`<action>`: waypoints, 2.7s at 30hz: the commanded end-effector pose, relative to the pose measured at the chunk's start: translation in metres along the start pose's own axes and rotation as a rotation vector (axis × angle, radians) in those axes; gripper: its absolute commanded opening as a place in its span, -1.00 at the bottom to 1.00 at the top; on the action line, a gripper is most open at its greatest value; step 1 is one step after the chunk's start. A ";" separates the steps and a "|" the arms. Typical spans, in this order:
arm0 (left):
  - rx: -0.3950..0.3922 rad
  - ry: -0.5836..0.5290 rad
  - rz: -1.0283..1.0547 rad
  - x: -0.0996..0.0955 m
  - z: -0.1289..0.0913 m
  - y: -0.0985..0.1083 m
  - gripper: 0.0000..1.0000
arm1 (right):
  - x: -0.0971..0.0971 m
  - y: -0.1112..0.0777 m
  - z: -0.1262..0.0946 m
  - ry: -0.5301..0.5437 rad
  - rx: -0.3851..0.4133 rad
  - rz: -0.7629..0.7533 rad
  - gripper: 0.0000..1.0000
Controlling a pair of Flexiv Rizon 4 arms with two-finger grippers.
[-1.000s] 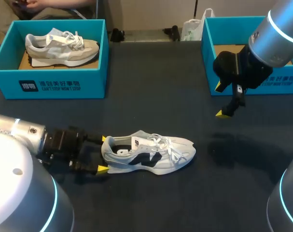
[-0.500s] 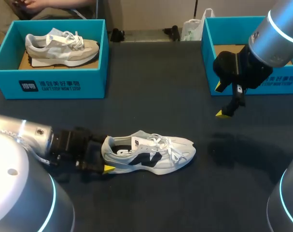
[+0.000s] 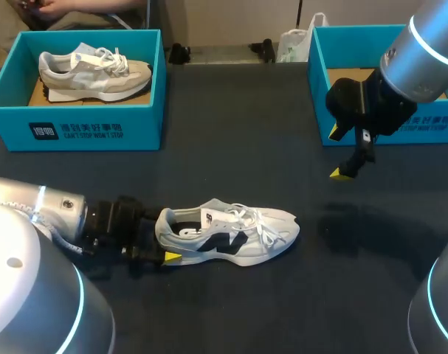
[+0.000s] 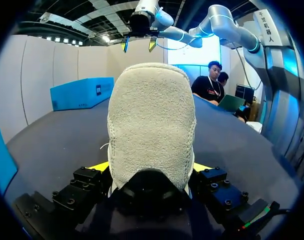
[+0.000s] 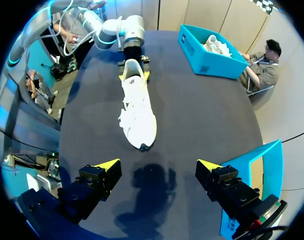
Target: Take the shoe out of the shoebox, open the shoe tongue, remove and reinsert the insole, then place the shoe into the shoebox
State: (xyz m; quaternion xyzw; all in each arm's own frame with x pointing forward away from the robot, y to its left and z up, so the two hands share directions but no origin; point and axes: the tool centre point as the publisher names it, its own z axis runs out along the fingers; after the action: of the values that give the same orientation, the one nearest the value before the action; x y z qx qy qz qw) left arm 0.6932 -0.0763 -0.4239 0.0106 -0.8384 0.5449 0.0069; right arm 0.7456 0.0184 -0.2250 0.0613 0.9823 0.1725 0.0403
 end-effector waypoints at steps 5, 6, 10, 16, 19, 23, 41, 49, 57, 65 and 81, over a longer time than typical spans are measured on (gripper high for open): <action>-0.013 -0.004 -0.001 -0.001 0.005 0.000 -1.00 | 0.000 0.000 0.001 -0.001 0.002 0.001 1.00; -0.017 -0.002 0.002 -0.001 0.004 0.000 -1.00 | 0.000 0.000 0.001 -0.001 0.002 0.001 1.00; -0.021 0.007 0.005 0.000 0.003 -0.002 -1.00 | 0.000 0.000 0.001 -0.001 0.002 0.001 1.00; -0.021 0.007 0.005 0.000 0.003 -0.002 -1.00 | 0.000 0.000 0.001 -0.001 0.002 0.001 1.00; -0.021 0.007 0.005 0.000 0.003 -0.002 -1.00 | 0.000 0.000 0.001 -0.001 0.002 0.001 1.00; -0.021 0.007 0.005 0.000 0.003 -0.002 -1.00 | 0.000 0.000 0.001 -0.001 0.002 0.001 1.00; -0.021 0.007 0.005 0.000 0.003 -0.002 -1.00 | 0.017 0.083 0.010 -0.219 -0.005 0.652 1.00; -0.021 0.007 0.005 0.000 0.003 -0.002 -1.00 | 0.028 0.117 0.029 -0.240 0.042 0.799 1.00; -0.021 0.007 0.005 0.000 0.003 -0.002 -1.00 | 0.047 0.143 0.051 -0.266 0.070 0.922 1.00; -0.021 0.007 0.005 0.000 0.003 -0.002 -1.00 | 0.060 0.161 0.072 -0.322 0.079 0.933 1.00; -0.021 0.007 0.005 0.000 0.003 -0.002 -1.00 | 0.062 0.179 0.087 -0.315 0.044 0.881 1.00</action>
State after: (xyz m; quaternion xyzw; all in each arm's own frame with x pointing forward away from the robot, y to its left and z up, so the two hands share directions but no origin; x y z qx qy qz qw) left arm 0.6933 -0.0780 -0.4224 0.0065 -0.8433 0.5374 0.0081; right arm 0.7125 0.2196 -0.2487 0.4974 0.8488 0.1445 0.1056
